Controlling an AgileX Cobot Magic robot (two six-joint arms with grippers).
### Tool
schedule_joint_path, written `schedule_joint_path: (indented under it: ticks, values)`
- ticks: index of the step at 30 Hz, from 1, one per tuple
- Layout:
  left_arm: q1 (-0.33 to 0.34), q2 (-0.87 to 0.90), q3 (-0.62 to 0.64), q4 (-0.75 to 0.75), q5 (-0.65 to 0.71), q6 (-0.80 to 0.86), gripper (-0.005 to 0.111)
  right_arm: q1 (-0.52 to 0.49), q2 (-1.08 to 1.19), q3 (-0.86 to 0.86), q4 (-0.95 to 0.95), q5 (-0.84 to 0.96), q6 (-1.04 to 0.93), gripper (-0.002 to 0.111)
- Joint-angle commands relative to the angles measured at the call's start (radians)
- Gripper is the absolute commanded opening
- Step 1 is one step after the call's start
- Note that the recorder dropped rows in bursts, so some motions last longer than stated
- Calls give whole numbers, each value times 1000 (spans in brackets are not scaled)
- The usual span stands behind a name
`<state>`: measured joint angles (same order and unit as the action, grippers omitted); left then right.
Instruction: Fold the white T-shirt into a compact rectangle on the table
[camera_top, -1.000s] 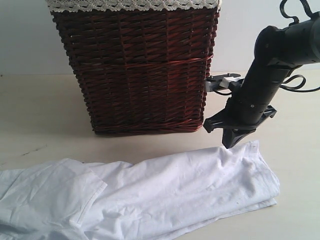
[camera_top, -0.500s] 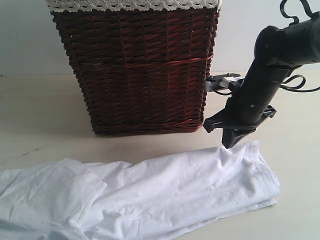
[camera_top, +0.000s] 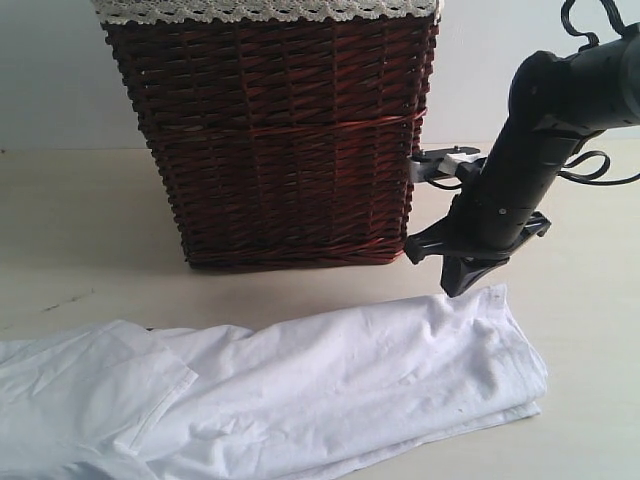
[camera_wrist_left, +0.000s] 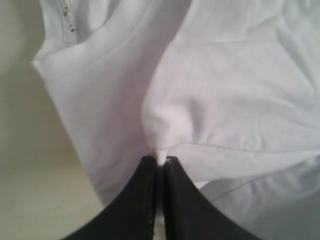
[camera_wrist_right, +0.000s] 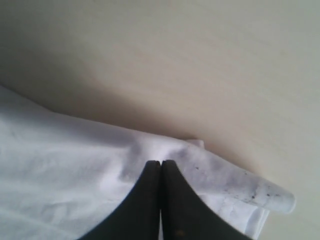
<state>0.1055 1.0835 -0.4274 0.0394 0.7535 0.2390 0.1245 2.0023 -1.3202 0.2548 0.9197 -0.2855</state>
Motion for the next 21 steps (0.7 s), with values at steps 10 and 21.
schedule_joint_path:
  ticks: [10,21]
  values:
    - [1,-72,-15,26,27,41,74,-3,-13,5,7,0,-2,0]
    - [-146,-110,-58,29,-66,-174,19,-3,-13,5,7,2,-2,0]
